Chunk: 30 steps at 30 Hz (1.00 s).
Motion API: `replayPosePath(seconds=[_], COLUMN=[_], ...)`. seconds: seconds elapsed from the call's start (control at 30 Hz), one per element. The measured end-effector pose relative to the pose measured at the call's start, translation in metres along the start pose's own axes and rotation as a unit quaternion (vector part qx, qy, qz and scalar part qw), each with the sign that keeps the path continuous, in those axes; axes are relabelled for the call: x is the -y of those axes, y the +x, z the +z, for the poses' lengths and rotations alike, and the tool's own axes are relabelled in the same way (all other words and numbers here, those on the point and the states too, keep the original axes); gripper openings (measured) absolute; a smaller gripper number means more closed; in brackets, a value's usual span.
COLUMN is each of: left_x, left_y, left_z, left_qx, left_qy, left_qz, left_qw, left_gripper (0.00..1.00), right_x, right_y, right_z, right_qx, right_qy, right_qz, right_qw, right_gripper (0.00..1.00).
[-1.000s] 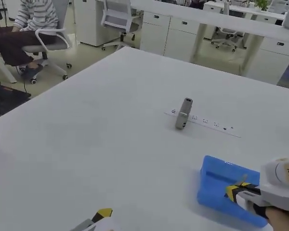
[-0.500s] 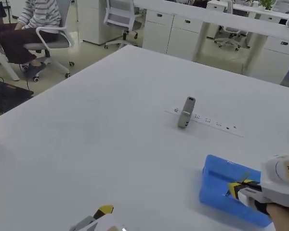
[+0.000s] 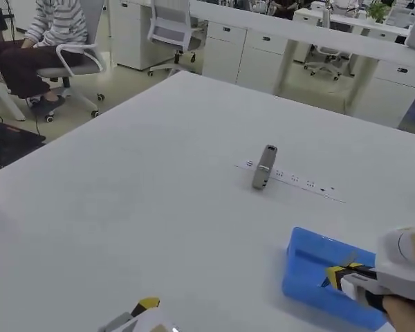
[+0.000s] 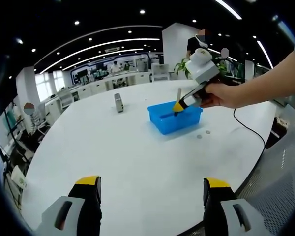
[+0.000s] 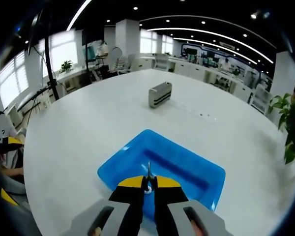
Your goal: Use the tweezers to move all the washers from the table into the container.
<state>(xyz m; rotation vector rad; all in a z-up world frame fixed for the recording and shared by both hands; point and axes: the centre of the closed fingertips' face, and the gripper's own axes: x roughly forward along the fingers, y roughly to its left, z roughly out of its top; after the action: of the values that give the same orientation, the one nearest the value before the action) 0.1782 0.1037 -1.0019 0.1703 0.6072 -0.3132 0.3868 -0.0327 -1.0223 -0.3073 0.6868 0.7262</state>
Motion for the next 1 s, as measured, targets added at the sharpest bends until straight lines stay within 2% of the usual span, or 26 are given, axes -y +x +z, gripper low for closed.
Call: replayPosePath(seconds=[0.17, 0.47, 0.7, 0.87, 1.0], left_x=[0.0, 0.001, 0.0, 0.001, 0.0], left_y=[-0.001, -0.002, -0.003, -0.003, -0.003], left_z=[0.002, 0.003, 0.002, 0.003, 0.002], left_qx=[0.006, 0.009, 0.008, 0.01, 0.01], left_qy=[-0.002, -0.002, -0.009, -0.008, -0.008], left_qz=[0.0, -0.003, 0.0, -0.002, 0.0], left_qw=[1.0, 0.9999, 0.9999, 0.9999, 0.9999], left_gripper=[0.87, 0.87, 0.86, 0.85, 0.85], right_x=[-0.004, -0.015, -0.013, -0.013, -0.017], right_y=[-0.016, -0.061, -0.085, -0.092, -0.091], right_z=[0.007, 0.013, 0.004, -0.006, -0.02], right_qx=[0.019, 0.064, 0.075, 0.075, 0.065], right_qy=[0.015, 0.036, 0.044, 0.058, 0.064], right_qz=[0.004, -0.004, -0.024, -0.027, -0.026], right_qw=[0.9997, 0.9973, 0.9959, 0.9952, 0.9955], right_gripper=[0.03, 0.02, 0.02, 0.03, 0.03])
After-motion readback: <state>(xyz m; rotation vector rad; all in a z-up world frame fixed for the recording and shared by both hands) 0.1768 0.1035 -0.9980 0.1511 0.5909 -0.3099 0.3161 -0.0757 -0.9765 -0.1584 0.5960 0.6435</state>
